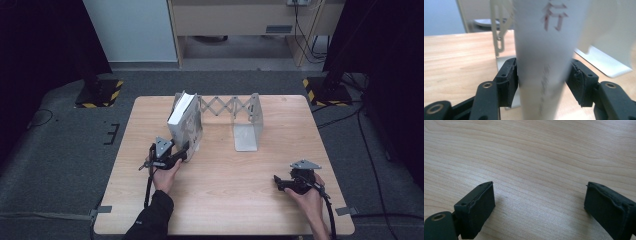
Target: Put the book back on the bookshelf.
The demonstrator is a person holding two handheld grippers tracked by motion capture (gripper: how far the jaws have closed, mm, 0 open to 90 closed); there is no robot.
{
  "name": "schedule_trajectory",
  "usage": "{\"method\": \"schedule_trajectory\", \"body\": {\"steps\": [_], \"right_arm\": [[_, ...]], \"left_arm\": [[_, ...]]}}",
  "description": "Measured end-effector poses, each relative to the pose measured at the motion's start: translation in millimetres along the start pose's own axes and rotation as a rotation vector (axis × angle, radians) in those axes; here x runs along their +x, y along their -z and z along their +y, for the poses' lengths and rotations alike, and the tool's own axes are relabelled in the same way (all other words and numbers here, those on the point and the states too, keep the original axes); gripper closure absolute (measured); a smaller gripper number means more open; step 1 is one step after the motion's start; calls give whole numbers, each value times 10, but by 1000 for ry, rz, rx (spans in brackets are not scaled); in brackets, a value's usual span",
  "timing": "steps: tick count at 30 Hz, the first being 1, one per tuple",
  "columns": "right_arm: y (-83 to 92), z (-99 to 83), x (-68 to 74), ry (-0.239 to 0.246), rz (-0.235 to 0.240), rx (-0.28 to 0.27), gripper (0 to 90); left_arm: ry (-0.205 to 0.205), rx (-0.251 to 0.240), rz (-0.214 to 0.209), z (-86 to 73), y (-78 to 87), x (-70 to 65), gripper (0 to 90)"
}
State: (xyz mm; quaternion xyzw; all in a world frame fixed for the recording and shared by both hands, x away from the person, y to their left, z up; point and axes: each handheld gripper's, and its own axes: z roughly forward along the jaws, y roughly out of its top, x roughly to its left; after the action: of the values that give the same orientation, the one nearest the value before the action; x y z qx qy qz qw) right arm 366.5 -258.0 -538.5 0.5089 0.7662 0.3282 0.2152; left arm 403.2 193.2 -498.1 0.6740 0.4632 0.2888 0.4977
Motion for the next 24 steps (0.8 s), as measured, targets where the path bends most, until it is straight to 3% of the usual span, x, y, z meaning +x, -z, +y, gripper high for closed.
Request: {"method": "schedule_trajectory", "body": {"steps": [2,6,13,18,24], "right_arm": [[0,0,0,0,0,0,98],[0,0,0,0,0,0,98],[0,0,0,0,0,0,98],[0,0,0,0,0,0,98],[0,1,0,0,0,0,98]], "left_arm": [[-2,6,-16,-35,50,9,427],[46,8,-42,-84,103,35,469],[37,14,-79,-76,97,-49,501],[14,5,-65,-77,41,-109,485],[28,-10,-79,-89,-17,-109,464]]}}
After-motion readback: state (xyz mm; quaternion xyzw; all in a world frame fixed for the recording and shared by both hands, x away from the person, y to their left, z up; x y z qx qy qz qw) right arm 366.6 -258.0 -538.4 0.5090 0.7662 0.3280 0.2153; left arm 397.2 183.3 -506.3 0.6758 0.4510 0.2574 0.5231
